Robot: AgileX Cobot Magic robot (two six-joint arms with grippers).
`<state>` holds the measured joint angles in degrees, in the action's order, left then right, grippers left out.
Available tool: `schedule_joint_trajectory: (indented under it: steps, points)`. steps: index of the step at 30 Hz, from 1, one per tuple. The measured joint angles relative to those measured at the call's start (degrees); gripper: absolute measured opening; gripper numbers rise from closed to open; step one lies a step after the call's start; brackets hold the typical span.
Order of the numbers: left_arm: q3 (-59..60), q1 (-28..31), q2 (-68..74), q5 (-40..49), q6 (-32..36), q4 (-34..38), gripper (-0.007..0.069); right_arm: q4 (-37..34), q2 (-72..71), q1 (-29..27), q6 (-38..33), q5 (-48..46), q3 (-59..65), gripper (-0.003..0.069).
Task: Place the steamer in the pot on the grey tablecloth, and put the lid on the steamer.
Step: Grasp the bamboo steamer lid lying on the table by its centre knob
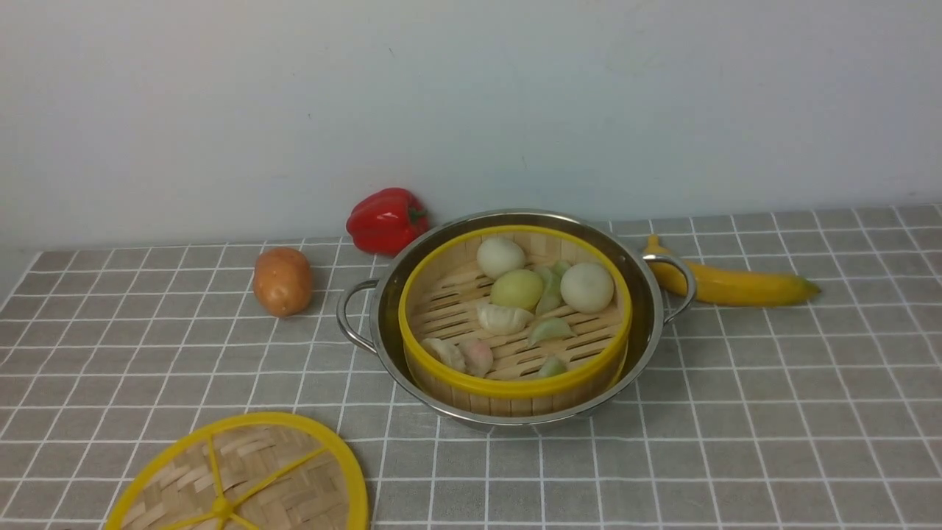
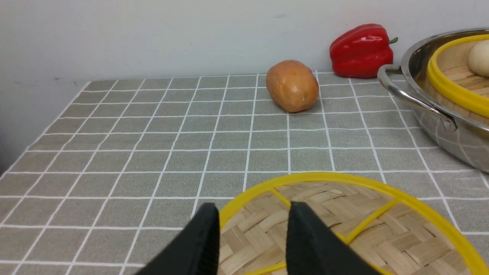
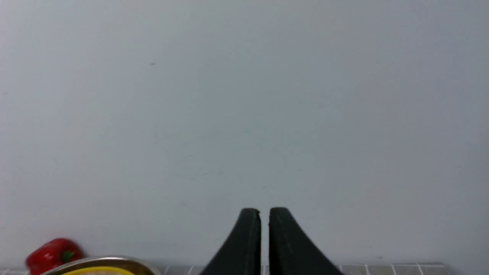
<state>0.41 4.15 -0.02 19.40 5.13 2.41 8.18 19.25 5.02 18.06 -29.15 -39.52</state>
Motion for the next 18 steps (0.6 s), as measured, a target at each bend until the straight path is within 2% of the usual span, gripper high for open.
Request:
schedule_joint_trajectory:
  steps: [1, 3, 5, 6, 9, 12, 18]
  points:
    - [0.0, 0.0, 0.0, 0.0, 0.0, 0.0, 0.0243, -0.1, -1.4, -1.2, 0.3, 1.3, 2.1, 0.006]
    - [0.0, 0.0, 0.0, 0.0, 0.0, 0.0, 0.0243, -0.5, -10.3, -5.4, 3.0, 8.6, 15.3, 0.0075]
    - [0.0, 0.0, 0.0, 0.0, 0.0, 0.0, 0.0243, -0.5, -12.6, -6.3, 3.8, 11.2, 19.4, 0.008]
    - [0.0, 0.0, 0.0, 0.0, 0.0, 0.0, 0.0243, -0.6, -15.5, -6.8, 4.9, 13.7, 26.1, 0.009]
    - [0.0, 0.0, 0.0, 0.0, 0.0, 0.0, 0.0243, -1.1, -18.4, -6.9, 6.7, 14.9, 34.2, 0.0104]
    - [0.0, 0.0, 0.0, 0.0, 0.0, 0.0, 0.0243, -1.9, -19.0, -6.9, 8.0, 14.4, 39.3, 0.012]
    - [0.0, 0.0, 0.0, 0.0, 0.0, 0.0, 0.0243, -1.4, -19.0, -6.9, 7.5, 10.3, 39.9, 0.0153]
